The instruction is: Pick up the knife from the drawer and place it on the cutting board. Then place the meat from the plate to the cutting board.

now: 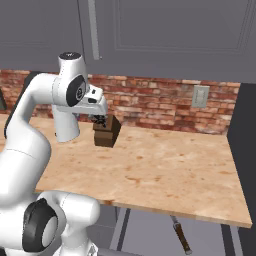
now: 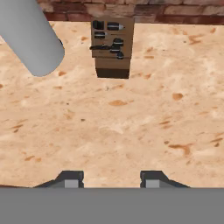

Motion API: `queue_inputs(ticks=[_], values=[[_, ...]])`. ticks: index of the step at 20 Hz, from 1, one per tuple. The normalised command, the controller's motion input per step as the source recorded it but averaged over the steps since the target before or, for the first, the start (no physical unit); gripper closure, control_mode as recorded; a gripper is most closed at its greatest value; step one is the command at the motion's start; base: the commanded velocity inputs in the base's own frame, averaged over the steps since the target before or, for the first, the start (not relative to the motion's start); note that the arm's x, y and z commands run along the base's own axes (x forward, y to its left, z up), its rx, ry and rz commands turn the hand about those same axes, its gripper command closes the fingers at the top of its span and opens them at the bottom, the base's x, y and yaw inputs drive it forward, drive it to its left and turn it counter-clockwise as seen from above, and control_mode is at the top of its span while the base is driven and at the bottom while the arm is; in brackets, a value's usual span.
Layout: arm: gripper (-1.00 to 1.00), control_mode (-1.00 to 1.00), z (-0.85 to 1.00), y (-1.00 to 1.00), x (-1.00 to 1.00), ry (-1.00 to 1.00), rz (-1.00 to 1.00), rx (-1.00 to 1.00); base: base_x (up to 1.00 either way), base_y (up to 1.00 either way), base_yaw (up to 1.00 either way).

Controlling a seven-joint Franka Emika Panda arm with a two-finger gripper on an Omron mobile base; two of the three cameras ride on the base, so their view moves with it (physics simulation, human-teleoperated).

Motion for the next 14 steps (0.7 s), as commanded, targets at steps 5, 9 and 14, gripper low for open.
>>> queue_inputs(ticks=[5, 9, 14], values=[[-1.00, -1.00, 0.00, 0.00, -0.30, -0.04, 0.00, 0.00, 0.00, 0.00, 0.00], [-1.00, -1.00, 0.00, 0.00, -0.54, -0.13, 0.00, 0.00, 0.00, 0.00, 0.00], [-1.00, -1.00, -0.03, 0.00, -0.60, 0.00, 0.00, 0.00, 0.00, 0.00, 0.00]])
